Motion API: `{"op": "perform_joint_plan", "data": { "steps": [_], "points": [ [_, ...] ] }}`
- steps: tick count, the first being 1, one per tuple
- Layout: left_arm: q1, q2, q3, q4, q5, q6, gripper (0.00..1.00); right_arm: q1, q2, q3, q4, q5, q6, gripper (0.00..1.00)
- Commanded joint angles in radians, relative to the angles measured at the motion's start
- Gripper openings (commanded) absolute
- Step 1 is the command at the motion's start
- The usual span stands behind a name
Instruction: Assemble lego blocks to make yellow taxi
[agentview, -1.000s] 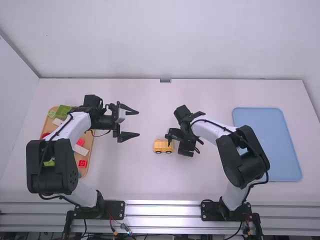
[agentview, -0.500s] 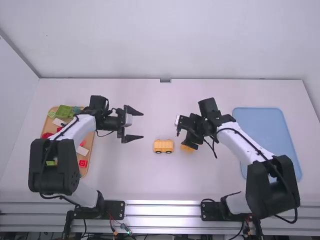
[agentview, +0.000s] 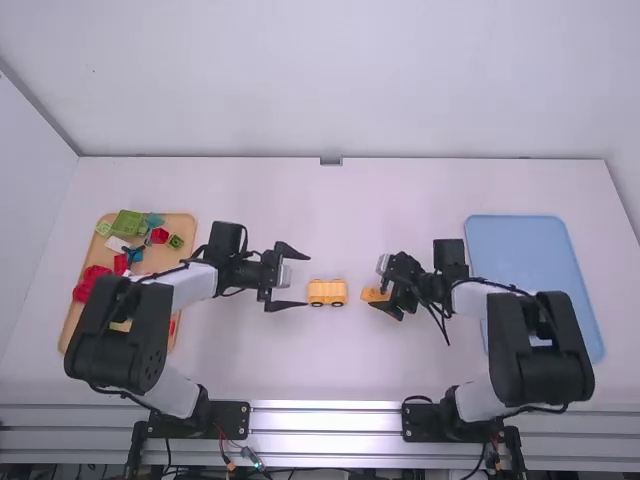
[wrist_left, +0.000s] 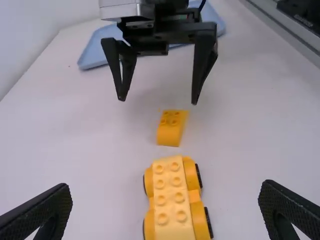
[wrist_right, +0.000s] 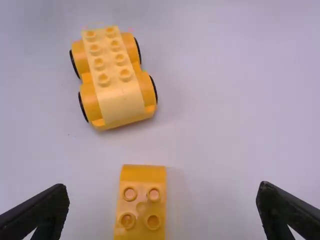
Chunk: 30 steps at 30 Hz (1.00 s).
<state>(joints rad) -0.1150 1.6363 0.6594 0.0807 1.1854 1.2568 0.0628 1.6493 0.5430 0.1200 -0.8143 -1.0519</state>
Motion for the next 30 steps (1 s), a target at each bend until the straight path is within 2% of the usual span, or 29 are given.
{"op": "perform_joint_plan", "data": {
  "steps": [1, 7, 9, 15, 21, 27, 30],
  "points": [
    [-0.003, -0.003, -0.037, 0.023, 0.063, -0.038, 0.99, -0.021, 0.076, -0.024, 0.037, -0.089, -0.024, 0.95],
    [0.003, -0.003, -0.053, 0.036, 0.080, -0.039, 0.99, -0.062, 0.159, -0.028, 0.050, -0.137, -0.109, 0.81],
    [0.002, -0.003, -0.048, 0.040, 0.082, -0.063, 0.99, -0.071, 0.169, -0.030, 0.053, -0.134, -0.113, 0.73],
    [0.003, -0.003, -0.046, 0.108, 0.082, -0.169, 0.99, -0.069, 0.171, -0.035, 0.057, -0.127, -0.126, 0.66],
    [0.003, -0.003, -0.047, 0.108, 0.089, -0.168, 0.99, -0.069, 0.171, -0.051, 0.070, -0.129, -0.127, 0.66],
    [0.003, -0.003, -0.046, 0.112, 0.116, -0.168, 0.99, -0.068, 0.171, -0.112, 0.220, -0.128, -0.051, 0.64],
    [0.003, -0.003, -0.047, 0.111, 0.113, -0.168, 0.99, -0.069, 0.171, -0.120, 0.243, -0.128, -0.045, 0.65]
  ]
}}
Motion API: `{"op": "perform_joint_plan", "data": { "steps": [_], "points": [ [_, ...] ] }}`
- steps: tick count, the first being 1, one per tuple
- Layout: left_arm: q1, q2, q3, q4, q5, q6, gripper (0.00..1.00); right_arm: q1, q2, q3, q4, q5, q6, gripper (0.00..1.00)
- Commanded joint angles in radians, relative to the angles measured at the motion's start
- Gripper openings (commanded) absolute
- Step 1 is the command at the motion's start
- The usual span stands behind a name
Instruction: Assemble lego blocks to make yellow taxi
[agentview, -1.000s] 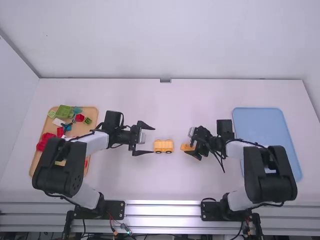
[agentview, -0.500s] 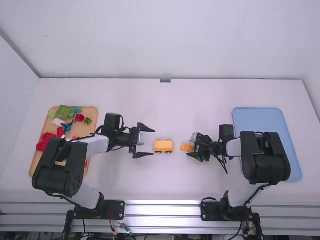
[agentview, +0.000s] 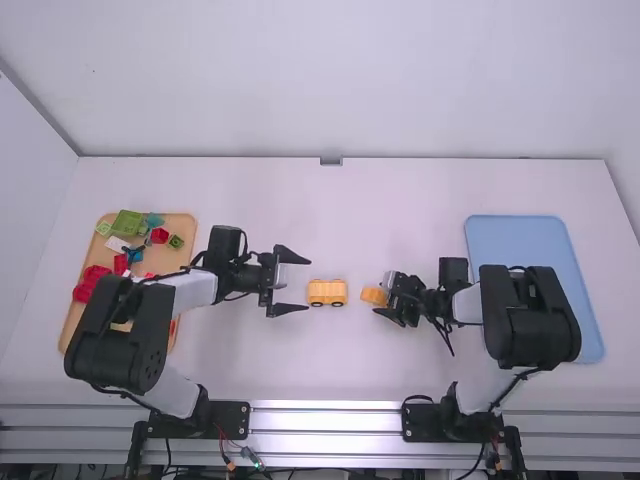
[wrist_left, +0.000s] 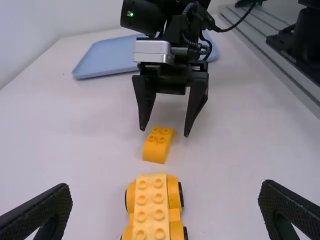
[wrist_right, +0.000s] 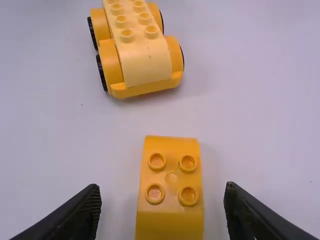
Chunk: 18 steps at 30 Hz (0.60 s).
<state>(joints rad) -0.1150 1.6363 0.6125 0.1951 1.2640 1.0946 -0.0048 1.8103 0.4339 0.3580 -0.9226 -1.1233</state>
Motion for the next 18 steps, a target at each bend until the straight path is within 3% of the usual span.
{"op": "perform_joint_plan", "data": {
  "steps": [1, 18],
  "points": [
    [0.003, -0.003, 0.000, -0.003, 0.035, -0.006, 0.99, -0.001, 0.010, -0.011, 0.005, -0.020, 0.027, 0.65],
    [0.002, -0.003, 0.000, -0.002, 0.038, -0.006, 0.99, 0.058, 0.016, 0.026, -0.012, 0.023, 0.054, 0.59]
  ]
}}
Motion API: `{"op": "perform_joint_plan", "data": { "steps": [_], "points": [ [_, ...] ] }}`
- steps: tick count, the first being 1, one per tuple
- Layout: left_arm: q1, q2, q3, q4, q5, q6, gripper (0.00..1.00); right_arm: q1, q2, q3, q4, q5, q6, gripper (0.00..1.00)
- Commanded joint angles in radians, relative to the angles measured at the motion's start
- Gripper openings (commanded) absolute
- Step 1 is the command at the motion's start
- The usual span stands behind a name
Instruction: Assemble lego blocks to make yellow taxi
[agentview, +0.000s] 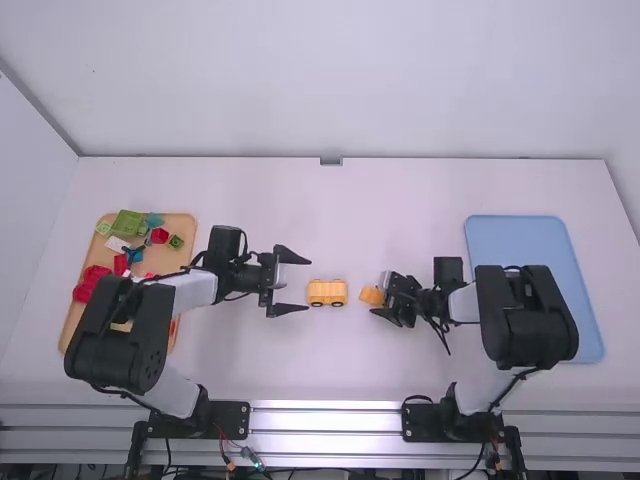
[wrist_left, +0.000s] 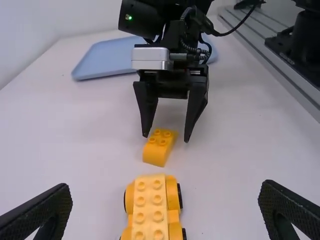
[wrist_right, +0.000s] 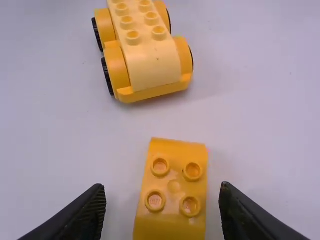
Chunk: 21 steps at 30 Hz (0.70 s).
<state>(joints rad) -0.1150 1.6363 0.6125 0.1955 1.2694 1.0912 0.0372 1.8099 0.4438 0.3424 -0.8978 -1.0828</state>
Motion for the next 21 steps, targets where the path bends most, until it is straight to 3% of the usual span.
{"op": "perform_joint_plan", "data": {
  "steps": [1, 11, 15, 21],
  "points": [
    [0.002, -0.003, 0.000, -0.003, 0.033, -0.003, 0.99, 0.019, 0.020, 0.016, 0.003, 0.002, 0.013, 0.59],
    [0.002, -0.004, 0.000, -0.003, 0.060, -0.002, 0.99, 0.001, 0.133, 0.078, -0.009, -0.031, 0.032, 0.51],
    [0.003, -0.003, 0.000, -0.007, 0.051, -0.003, 0.99, 0.002, 0.124, 0.080, -0.010, -0.033, 0.032, 0.50],
    [0.003, -0.004, -0.014, 0.003, 0.023, -0.003, 0.99, 0.007, 0.063, 0.042, -0.008, -0.009, 0.031, 0.40]
  ]
}}
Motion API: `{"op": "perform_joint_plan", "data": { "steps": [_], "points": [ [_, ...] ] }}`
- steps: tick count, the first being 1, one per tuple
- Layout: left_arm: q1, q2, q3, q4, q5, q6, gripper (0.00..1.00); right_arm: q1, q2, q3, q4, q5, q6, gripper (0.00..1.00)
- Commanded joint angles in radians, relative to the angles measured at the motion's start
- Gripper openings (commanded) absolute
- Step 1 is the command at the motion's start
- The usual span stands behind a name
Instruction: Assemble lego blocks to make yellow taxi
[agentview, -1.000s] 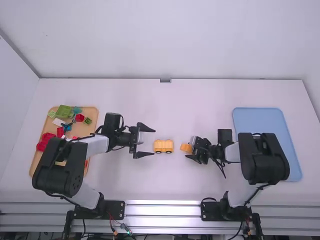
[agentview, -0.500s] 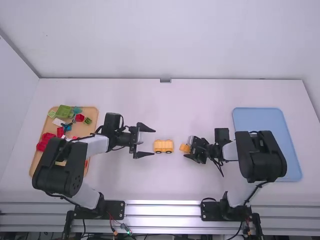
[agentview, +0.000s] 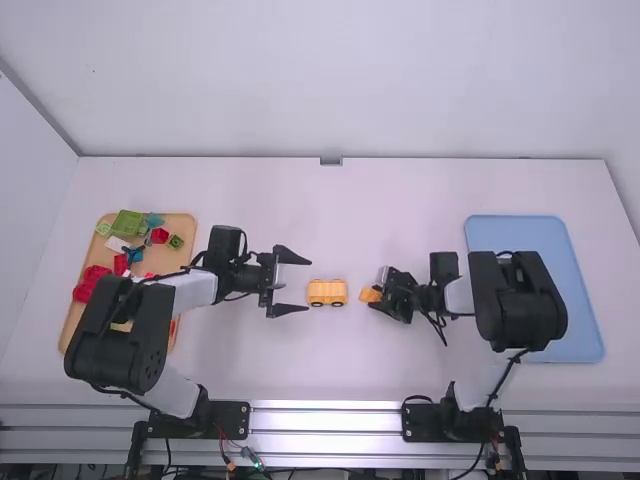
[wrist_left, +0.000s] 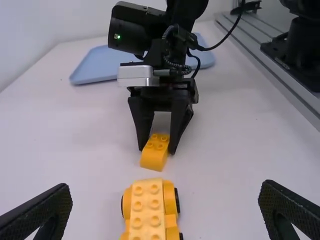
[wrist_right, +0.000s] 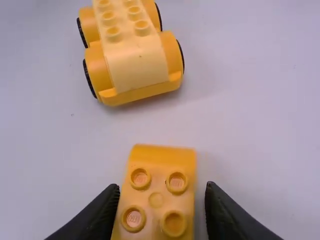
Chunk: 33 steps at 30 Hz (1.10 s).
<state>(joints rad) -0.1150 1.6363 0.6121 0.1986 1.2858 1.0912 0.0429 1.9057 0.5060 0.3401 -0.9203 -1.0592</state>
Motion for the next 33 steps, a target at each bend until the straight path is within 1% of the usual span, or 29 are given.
{"op": "perform_joint_plan", "data": {
  "steps": [1, 2, 5, 9, 10, 12, 13, 15, 16, 17, 19, 20, 23, 28, 33],
  "points": [
    [0.003, -0.003, -0.020, 0.001, -0.008, -0.002, 0.99, -0.003, -0.038, -0.025, -0.006, 0.017, 0.007, 0.39],
    [0.002, -0.003, -0.022, 0.001, -0.013, -0.002, 0.99, -0.005, -0.040, -0.027, -0.006, 0.021, 0.008, 0.38],
    [0.003, -0.003, -0.031, 0.000, -0.042, -0.003, 0.99, -0.001, -0.043, -0.030, -0.011, 0.031, 0.008, 0.24],
    [-0.011, 0.000, -0.039, 0.005, -0.088, -0.002, 0.99, -0.005, -0.051, -0.024, -0.006, 0.018, 0.047, 0.18],
    [-0.022, 0.013, -0.039, 0.019, -0.113, -0.003, 0.99, -0.005, -0.070, -0.019, -0.016, 0.015, 0.069, 0.15],
    [-0.044, 0.055, -0.039, 0.069, -0.124, -0.004, 0.99, 0.003, -0.122, -0.019, -0.031, -0.007, 0.090, 0.12],
    [-0.046, 0.059, -0.039, 0.075, -0.124, -0.004, 0.99, 0.005, -0.126, -0.019, -0.033, -0.008, 0.090, 0.12],
    [-0.063, 0.105, -0.039, 0.146, -0.125, -0.040, 0.99, 0.018, -0.179, -0.019, -0.059, -0.022, 0.087, 0.10],
    [-0.069, 0.147, -0.035, 0.216, -0.128, -0.094, 0.99, 0.028, -0.227, -0.019, -0.085, -0.026, 0.083, 0.09],
    [-0.069, 0.161, -0.033, 0.238, -0.128, -0.112, 0.99, 0.032, -0.243, -0.019, -0.093, -0.025, 0.083, 0.09],
    [-0.067, 0.253, -0.014, 0.334, -0.114, -0.171, 0.99, 0.060, -0.332, -0.019, -0.147, -0.018, 0.082, 0.09],
    [-0.067, 0.253, -0.014, 0.334, -0.114, -0.171, 0.99, 0.060, -0.332, -0.019, -0.147, -0.018, 0.082, 0.09],
    [-0.070, 0.375, 0.040, 0.364, -0.066, -0.170, 0.99, 0.099, -0.415, -0.019, -0.174, -0.018, 0.061, 0.08],
    [-0.077, 0.467, 0.106, 0.359, -0.041, -0.171, 0.99, 0.130, -0.425, -0.017, -0.163, -0.019, 0.061, 0.07],
    [-0.100, 0.533, 0.144, 0.359, -0.045, -0.171, 0.99, 0.137, -0.356, 0.028, -0.171, -0.037, 0.066, 0.05]
  ]
}}
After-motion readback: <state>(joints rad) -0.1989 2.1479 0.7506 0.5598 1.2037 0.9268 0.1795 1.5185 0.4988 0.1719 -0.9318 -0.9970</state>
